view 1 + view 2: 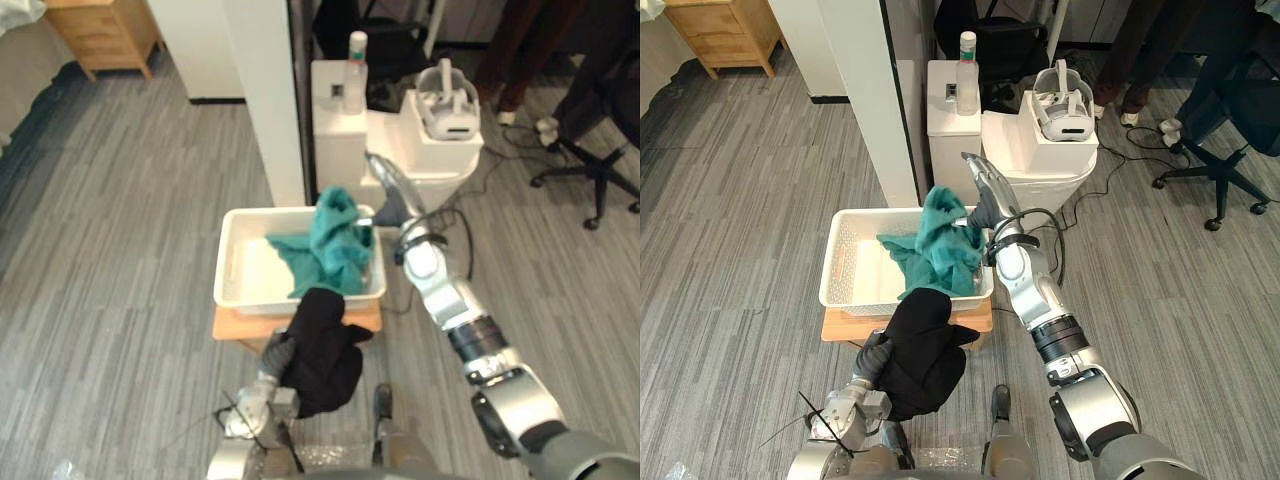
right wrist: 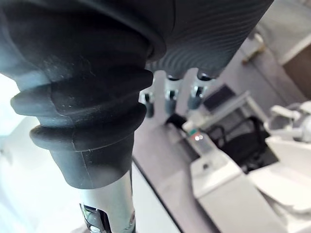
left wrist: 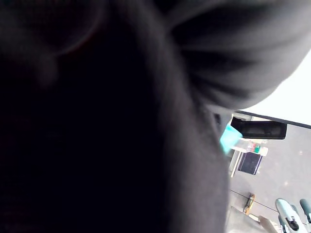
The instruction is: Tidy the bed and pick cloth on bed and put in laundry
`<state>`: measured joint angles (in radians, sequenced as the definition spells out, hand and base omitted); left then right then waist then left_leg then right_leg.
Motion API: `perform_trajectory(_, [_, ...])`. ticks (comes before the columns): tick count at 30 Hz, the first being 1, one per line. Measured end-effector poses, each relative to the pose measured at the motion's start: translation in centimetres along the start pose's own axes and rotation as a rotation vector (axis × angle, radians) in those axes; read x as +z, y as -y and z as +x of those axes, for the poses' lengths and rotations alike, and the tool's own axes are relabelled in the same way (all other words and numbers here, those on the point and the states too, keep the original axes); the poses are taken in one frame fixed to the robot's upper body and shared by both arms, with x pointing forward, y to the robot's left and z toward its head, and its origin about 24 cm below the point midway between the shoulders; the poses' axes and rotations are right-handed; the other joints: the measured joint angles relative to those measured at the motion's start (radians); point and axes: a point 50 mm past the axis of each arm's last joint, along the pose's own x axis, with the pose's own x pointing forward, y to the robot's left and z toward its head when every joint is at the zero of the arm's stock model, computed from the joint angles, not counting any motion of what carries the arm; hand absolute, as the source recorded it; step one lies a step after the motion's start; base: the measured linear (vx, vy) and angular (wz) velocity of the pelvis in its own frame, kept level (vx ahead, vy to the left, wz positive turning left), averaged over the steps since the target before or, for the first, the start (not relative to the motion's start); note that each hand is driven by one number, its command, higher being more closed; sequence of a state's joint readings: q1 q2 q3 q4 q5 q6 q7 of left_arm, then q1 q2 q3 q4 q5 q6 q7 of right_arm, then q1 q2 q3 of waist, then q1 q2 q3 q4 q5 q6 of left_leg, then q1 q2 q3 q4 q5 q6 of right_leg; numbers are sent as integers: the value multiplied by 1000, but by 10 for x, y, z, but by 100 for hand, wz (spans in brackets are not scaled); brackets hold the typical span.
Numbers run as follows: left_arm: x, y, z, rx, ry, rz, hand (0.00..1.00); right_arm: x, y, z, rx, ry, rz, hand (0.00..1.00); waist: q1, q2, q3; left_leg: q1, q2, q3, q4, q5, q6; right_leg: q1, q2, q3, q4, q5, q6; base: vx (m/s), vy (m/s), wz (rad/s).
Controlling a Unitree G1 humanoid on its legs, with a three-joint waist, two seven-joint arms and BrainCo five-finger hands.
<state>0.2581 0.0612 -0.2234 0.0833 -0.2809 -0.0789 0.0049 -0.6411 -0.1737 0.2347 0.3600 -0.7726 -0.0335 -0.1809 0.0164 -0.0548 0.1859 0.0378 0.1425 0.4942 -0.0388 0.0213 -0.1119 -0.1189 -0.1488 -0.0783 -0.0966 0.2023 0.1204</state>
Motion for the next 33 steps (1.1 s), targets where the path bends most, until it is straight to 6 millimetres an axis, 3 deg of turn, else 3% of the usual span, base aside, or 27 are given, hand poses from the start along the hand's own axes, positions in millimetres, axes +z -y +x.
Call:
perform_trajectory(6, [1, -2, 0, 23, 5, 8, 100, -4, -2, -5, -37, -11, -31, 0, -1, -18, -27, 22, 1, 1, -25, 12, -8, 9, 7, 0, 0, -4, -5, 1, -4, -1])
perform_trajectory(8, [3, -4, 1, 36, 16, 8, 100, -14, -4, -12, -43, -51, -23, 0, -1, -24, -31, 29, -2, 3, -31, 13, -9, 14, 7, -2, 0, -5, -3, 10, -9, 2])
perform_trajectory(11, [20, -17, 1, 116, 93, -12, 100, -47, -7, -37, -55, -200, -2, 0, -1, -25, -33, 39, -7, 3, -33, 13, -8, 26, 7, -9, 0, -7, 0, 14, -11, 5])
perform_trajectory(13, [48, -37, -1, 211, 216, 5, 100, -78, -14, -70, -41, -355, 17, 0, -5, -22, -45, 43, -9, 2, -33, 13, -8, 28, 6, -14, 0, -7, 0, 8, -7, -2])
perform_trajectory(17, [91, -71, 2, 366, 398, 63, 100, -121, -15, -125, -11, -569, 10, 0, -25, -2, -59, 60, -10, -1, -38, 13, -8, 46, 5, -28, 0, -7, 0, 0, -9, 3])
perform_trajectory(22, [148, -96, 6, 492, 581, 230, 100, -150, -12, -179, 7, -751, 34, 0, -63, 10, -71, 84, -19, 2, -55, 9, -13, 59, -3, -27, -1, -16, 8, -42, -15, -1])
perform_trajectory(27, [178, -101, 13, 513, 673, 300, 100, -156, -21, -208, 55, -833, 79, 0, -73, 15, -78, 91, -19, 9, -61, 10, -14, 60, -6, -23, -1, -23, 5, -41, -21, -4])
perform_trajectory(33, [186, -124, 37, 586, 585, 391, 100, -154, -30, -227, 89, -872, 142, 0, -92, 15, -91, 98, -20, 26, -60, 13, -10, 56, -4, -5, -2, -15, -4, -2, -17, -8])
